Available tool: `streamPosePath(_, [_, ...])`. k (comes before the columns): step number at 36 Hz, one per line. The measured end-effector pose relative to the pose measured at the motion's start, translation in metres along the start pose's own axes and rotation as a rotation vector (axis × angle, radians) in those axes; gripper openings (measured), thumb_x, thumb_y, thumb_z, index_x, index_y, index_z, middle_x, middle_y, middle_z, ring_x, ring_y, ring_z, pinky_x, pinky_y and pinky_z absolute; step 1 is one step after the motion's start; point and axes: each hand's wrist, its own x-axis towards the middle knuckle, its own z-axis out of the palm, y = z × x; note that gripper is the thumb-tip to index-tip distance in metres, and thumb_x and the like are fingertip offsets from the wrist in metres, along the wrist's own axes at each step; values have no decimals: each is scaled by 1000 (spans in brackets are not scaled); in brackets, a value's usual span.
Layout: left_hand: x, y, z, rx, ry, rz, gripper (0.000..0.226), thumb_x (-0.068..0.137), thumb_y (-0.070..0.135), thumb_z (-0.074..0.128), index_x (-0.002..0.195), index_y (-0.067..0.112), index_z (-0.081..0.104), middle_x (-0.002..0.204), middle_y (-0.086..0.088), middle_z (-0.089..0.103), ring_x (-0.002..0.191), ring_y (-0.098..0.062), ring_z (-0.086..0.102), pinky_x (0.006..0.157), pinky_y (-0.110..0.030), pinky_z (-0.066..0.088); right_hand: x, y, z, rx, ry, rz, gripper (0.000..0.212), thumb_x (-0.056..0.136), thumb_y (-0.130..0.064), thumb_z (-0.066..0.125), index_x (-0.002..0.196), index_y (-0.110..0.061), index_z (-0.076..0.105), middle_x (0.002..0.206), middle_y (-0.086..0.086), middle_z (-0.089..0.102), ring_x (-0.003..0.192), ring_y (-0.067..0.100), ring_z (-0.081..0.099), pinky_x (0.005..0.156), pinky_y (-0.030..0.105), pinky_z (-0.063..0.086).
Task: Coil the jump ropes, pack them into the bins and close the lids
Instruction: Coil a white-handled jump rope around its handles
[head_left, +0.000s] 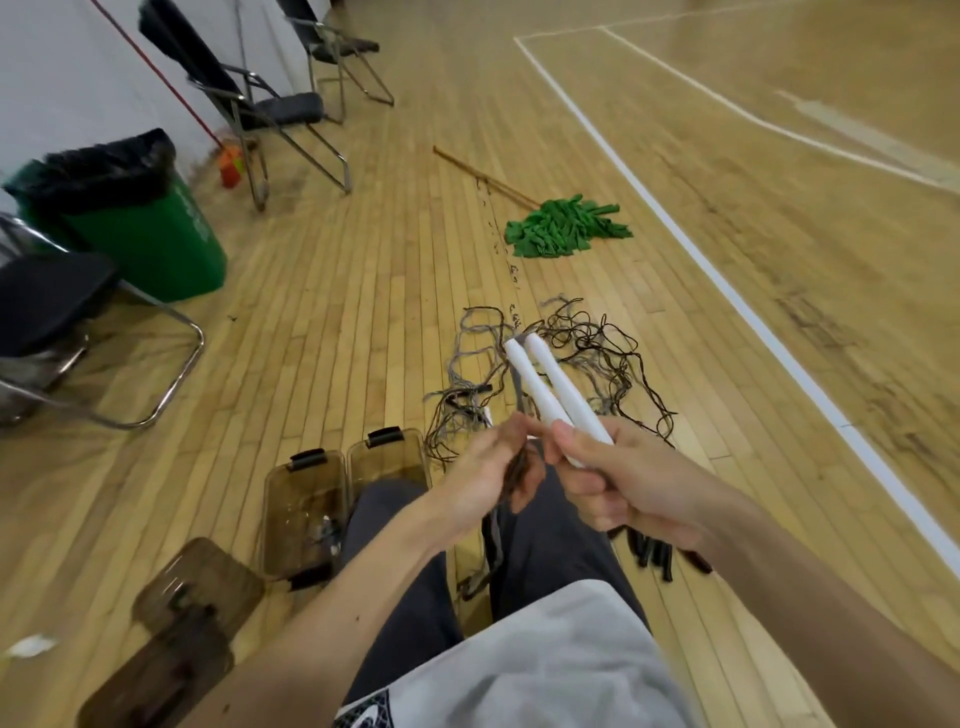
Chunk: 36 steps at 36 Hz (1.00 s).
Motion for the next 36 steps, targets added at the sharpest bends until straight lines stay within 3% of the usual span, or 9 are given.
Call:
streamPosePath(4, [-9,-21,11,138,-92,-122,40,109,35,26,93,10,53,51,8,32,45,-9,23,45,-24,17,7,2,-17,-77,100,-11,27,97,-36,56,90,-9,56,58,-4,33,47,10,21,41,19,20])
streamPosePath(8, [-10,-28,7,438,-132,-60,33,110,32,28,107,13,56,57,11,39,50,-4,35,49,-17,30,13,15,-29,-324,186,-10,28,100,-33,57,96,-5,58,59,-4,37,48,10,27,43,19,25])
streamPosePath(15, [-10,-35,-5,774,-129,-70,39,108,33,32,144,45,23,68,-10,51,59,-30,47,56,-49,40,28,32,-47,-629,318,-3,36,100,-38,59,98,-2,61,59,-3,47,42,7,39,43,22,36])
streamPosePath(21, [-16,-18,-18,1338,-156,136,49,96,1,51,136,26,37,116,1,56,99,-22,60,75,-42,53,31,47,-59,-862,305,52,33,100,-42,58,88,-11,58,64,-1,47,45,6,38,44,20,33])
streamPosePath(23, [-16,-8,-22,1492,-169,257,53,87,-1,59,132,23,43,118,1,55,98,-23,59,70,-35,49,31,51,-62,-943,284,97,33,99,-45,57,87,-15,54,66,0,48,50,11,40,48,26,35])
streamPosePath(27, [-12,12,-33,1647,-199,608,51,59,-3,83,102,18,65,84,-1,62,65,-18,58,58,-25,29,27,54,-61,-1050,147,213,40,100,-44,57,100,-5,61,73,6,52,57,16,43,51,28,33])
streamPosePath(29, [-8,19,-38,1681,-228,702,52,55,-4,84,97,21,65,80,1,60,63,-17,54,58,-25,27,24,53,-55,-1081,37,260,41,101,-44,56,101,-3,61,74,7,52,60,17,43,52,28,33])
streamPosePath(33, [-2,33,-40,1641,-322,707,61,55,-10,82,99,26,59,84,7,56,70,-13,52,60,-21,29,18,47,-43,-1116,-153,293,42,102,-42,55,95,0,59,73,5,52,58,16,42,51,25,32])
streamPosePath(36, [1,40,-37,1564,-417,611,49,73,-12,70,105,24,56,92,6,55,78,-16,52,62,-25,41,12,40,-35,-1160,-285,241,34,103,-40,53,88,-10,53,69,1,46,59,15,38,52,26,29])
